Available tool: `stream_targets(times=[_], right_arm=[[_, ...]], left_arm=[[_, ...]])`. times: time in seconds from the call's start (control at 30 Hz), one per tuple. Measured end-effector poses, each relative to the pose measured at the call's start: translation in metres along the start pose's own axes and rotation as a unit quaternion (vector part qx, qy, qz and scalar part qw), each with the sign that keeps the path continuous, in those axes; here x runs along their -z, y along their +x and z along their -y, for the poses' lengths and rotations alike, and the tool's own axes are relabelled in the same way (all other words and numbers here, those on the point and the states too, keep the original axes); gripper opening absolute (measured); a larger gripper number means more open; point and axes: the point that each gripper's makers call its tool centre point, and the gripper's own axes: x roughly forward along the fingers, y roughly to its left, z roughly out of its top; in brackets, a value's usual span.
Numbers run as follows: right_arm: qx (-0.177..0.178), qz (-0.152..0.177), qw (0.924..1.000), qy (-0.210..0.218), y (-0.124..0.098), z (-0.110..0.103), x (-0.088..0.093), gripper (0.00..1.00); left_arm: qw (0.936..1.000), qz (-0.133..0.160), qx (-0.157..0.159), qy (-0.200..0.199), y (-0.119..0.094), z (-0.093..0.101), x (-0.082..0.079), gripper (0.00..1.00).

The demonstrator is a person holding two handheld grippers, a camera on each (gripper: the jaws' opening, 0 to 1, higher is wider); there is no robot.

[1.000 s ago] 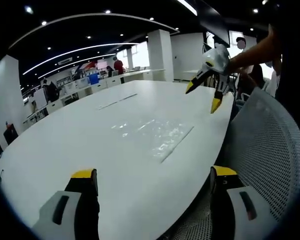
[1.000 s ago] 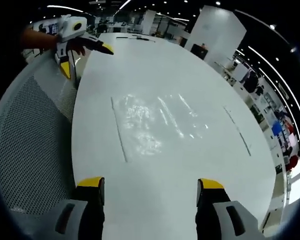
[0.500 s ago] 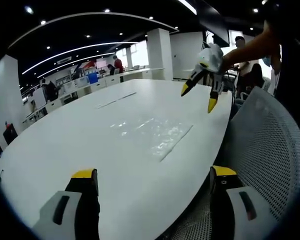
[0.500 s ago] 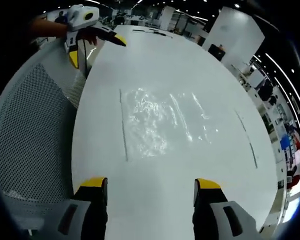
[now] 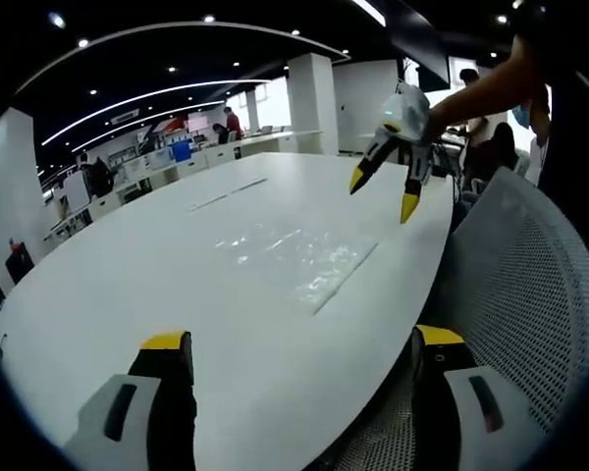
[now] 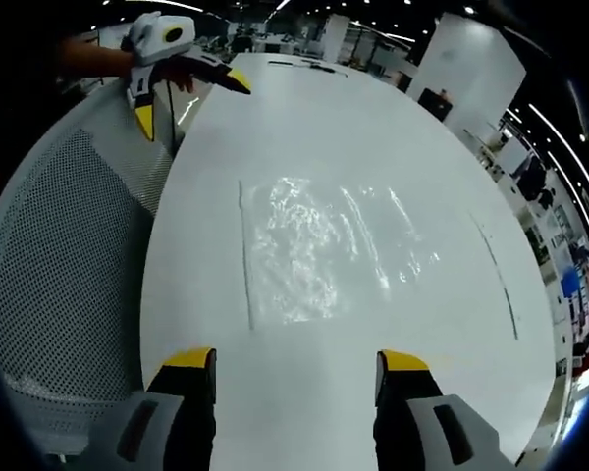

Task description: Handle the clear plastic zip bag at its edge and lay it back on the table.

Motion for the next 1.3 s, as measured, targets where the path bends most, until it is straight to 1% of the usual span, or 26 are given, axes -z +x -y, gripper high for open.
stream_targets(times=[0.23, 0.6, 0.77, 0.93, 1.0, 1.07, 1.1, 1.17, 1.23, 1.3], right_arm=[[-0.012, 0.007, 0.9999, -0.001, 0.012, -0.002, -0.006, 0.63], [-0.024, 0.009, 0.9997, -0.003, 0.024, -0.004, -0.016, 0.58], [-0.033, 0.013, 0.9993, -0.004, 0.029, -0.004, -0.021, 0.51], [-0.033, 0.018, 0.9993, -0.003, 0.034, -0.002, -0.027, 0.48], [-0.040, 0.027, 0.9988, -0.005, 0.038, -0.003, -0.031, 0.48], [-0.042, 0.025, 0.9988, -0.004, 0.041, -0.004, -0.032, 0.47], [-0.041, 0.023, 0.9988, -0.015, 0.041, -0.005, -0.032, 0.46], [-0.038, 0.021, 0.9989, -0.018, 0.042, -0.005, -0.033, 0.39], [-0.039, 0.019, 0.9989, -0.020, 0.044, -0.006, -0.033, 0.39], [-0.041, 0.017, 0.9988, -0.022, 0.045, -0.007, -0.033, 0.39]], left_arm=[[1.0000, -0.002, 0.000, -0.002, 0.000, 0.000, 0.000, 0.91], [1.0000, -0.007, 0.002, -0.002, 0.002, 0.000, 0.002, 0.90], [1.0000, -0.002, 0.002, -0.005, 0.001, -0.001, 0.001, 0.91], [0.9998, 0.014, 0.004, -0.016, 0.000, -0.002, -0.003, 0.92], [0.9996, 0.020, 0.005, -0.019, 0.000, -0.002, -0.005, 0.93], [0.9995, 0.023, 0.006, -0.020, 0.000, -0.001, -0.006, 0.94], [0.9992, 0.031, 0.006, -0.023, -0.001, -0.001, -0.009, 0.95], [0.9987, 0.041, 0.007, -0.029, -0.002, -0.001, -0.012, 0.96], [0.9979, 0.053, 0.008, -0.037, -0.003, -0.001, -0.016, 0.98], [0.9978, 0.053, 0.008, -0.038, -0.003, -0.001, -0.016, 0.98]])
